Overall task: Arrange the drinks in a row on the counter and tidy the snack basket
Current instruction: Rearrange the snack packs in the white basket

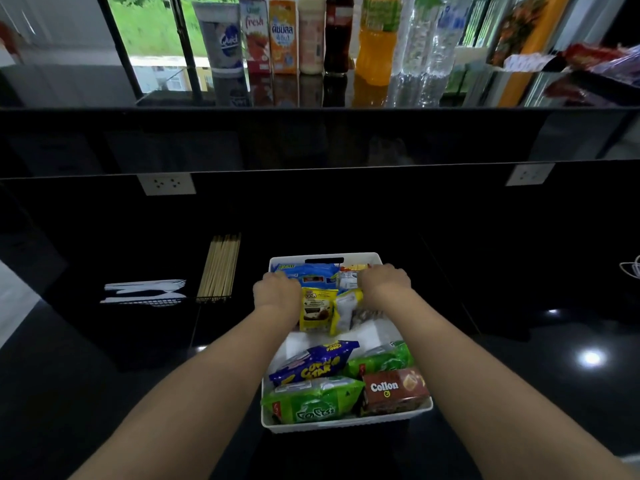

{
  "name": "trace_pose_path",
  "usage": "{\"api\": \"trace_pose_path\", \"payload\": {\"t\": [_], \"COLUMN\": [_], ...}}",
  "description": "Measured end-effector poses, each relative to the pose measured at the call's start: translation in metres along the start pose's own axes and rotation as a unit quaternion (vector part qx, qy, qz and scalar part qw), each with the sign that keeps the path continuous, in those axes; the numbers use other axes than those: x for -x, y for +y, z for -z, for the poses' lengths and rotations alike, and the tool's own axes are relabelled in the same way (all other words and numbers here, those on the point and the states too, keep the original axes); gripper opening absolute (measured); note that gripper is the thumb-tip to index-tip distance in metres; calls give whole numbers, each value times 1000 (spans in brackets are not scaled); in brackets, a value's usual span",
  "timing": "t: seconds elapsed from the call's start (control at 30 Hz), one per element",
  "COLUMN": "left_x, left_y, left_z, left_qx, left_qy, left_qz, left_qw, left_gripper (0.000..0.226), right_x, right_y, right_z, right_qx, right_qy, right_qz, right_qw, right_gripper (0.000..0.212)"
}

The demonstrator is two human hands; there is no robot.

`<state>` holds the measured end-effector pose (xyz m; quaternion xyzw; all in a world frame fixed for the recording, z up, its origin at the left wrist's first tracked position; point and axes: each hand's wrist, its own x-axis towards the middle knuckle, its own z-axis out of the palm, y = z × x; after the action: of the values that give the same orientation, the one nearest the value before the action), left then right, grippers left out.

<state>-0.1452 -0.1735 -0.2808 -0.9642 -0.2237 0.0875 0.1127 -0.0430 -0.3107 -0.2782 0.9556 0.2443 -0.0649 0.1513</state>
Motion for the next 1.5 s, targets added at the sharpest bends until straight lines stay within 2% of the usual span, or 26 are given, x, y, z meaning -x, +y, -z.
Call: {"api": "trace_pose_path", "payload": {"t": [0.17, 0.23, 0.33, 0.47, 0.7, 0.8, 0.97, 1.2, 1.5], "left_x": [-6, -10, -14, -22, -31, -31, -30, -22, -13], "left_y": [-1, -1, -1, -5, -11, -14, -18, -15, -19], "left_z": [-8, -10, -14, -21, -25, -29, -34, -37, -36], "left_qx": [-65, -37, 33, 56, 57, 76, 81, 63, 73], "left_qy": [104, 92, 35, 25, 57, 67, 71, 58, 107], "left_qz": [-66, -97, -124, -139, -165, -179, -194, -164, -162], "left_qw": [990, 990, 991, 988, 983, 979, 975, 983, 978], "left_gripper": [39, 49, 64, 67, 73, 71, 77, 79, 86], "right_x": [-9, -11, -15, -20, -23, -22, -18, -14, -10], "right_y": [7, 9, 11, 8, 12, 17, 19, 14, 19], "right_z": [-12, -13, -12, -12, -24, -28, -34, -47, -47], "right_qx": [17, 27, 42, 44, -20, -61, -64, -32, -61], "right_qy": [103, 111, 89, 69, 79, 75, 79, 127, 156], "right_qz": [19, 30, 30, 12, 61, 86, 117, 109, 112], "right_qw": [994, 993, 995, 997, 995, 992, 988, 985, 980], "right_gripper": [39, 40, 41, 39, 51, 62, 78, 74, 76]}}
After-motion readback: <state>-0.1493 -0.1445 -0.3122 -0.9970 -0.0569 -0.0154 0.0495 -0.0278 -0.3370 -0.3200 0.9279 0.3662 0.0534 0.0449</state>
